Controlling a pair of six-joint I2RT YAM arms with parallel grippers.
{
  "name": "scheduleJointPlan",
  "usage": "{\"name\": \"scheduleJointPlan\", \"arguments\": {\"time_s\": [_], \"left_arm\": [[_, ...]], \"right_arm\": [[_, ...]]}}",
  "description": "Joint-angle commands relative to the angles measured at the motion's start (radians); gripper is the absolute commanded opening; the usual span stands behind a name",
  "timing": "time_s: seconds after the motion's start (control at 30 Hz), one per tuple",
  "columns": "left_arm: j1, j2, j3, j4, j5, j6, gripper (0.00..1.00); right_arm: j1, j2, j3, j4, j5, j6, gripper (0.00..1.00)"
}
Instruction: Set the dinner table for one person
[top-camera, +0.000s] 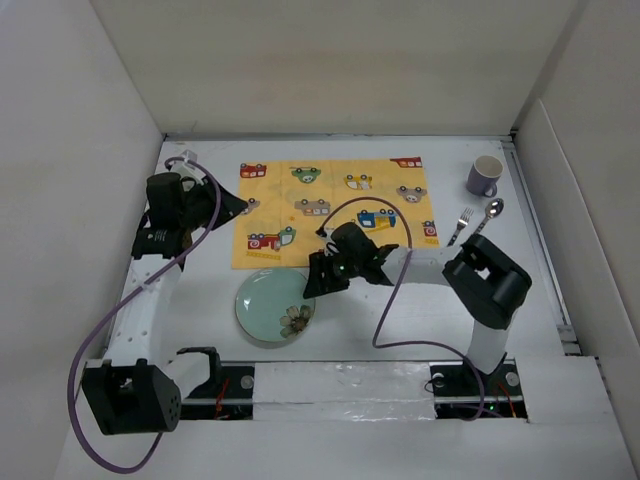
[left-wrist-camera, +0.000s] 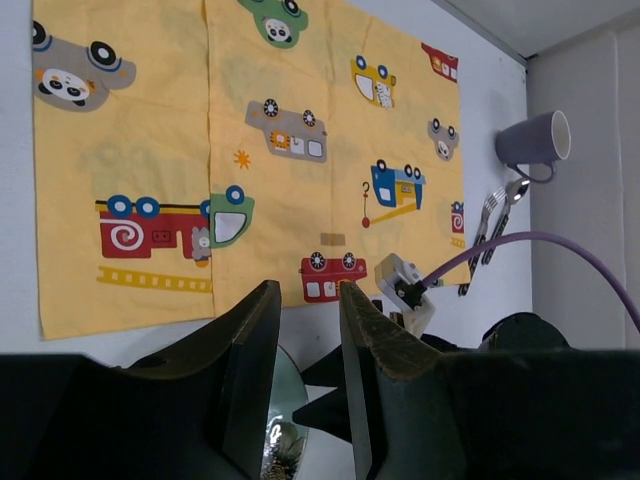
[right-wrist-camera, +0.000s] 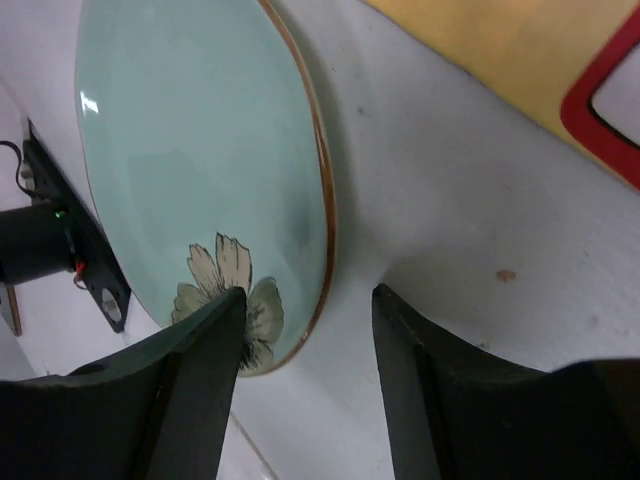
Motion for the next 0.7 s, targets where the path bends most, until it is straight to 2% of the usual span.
{"name": "scheduleJointPlan", "arguments": {"time_s": [0.0, 0.03, 0.1, 0.13, 0.23, 0.3, 0.47, 0.53, 0.67], "left_arm": [[-0.031, -0.019, 0.007, 0.006, 0.007, 0.037, 0.27], [-0.031, -0.019, 0.007, 0.006, 0.007, 0.037, 0.27], [-0.04, -0.002, 0.016, 0.0, 0.007, 0.046, 0.27], [-0.04, 0.002, 0.024, -0.002, 0.009, 0.048, 0.27], [-0.04, 0.019, 0.044, -0.011, -0.003, 0.056, 0.27], [-0.04, 0.024, 0.056, -0.02, -0.022, 0.059, 0.27], [-0.04, 0.041, 0.107, -0.011, -0.037, 0.057, 0.27], [-0.04, 0.053, 0.119, 0.003, -0.028, 0.044, 0.27], [-0.04, 0.078, 0.119, 0.069, 0.01, 0.01, 0.27]], "right_arm": [[0.029, 0.049, 0.022, 0.158, 0.007, 0.082, 0.48], [0.04, 0.049, 0.015, 0.175, 0.007, 0.083, 0.48], [0.049, 0.095, 0.006, 0.207, -0.002, 0.109, 0.38], [0.049, 0.11, 0.002, 0.238, -0.005, 0.121, 0.25], [0.059, 0.139, -0.015, 0.288, -0.028, 0.155, 0.0], [0.059, 0.088, -0.017, 0.278, -0.025, 0.146, 0.0], [-0.03, -0.077, 0.131, 0.046, -0.089, 0.077, 0.0], [-0.128, -0.123, 0.213, 0.003, -0.107, 0.067, 0.0], [-0.308, -0.099, 0.314, -0.021, -0.147, 0.069, 0.0]]}}
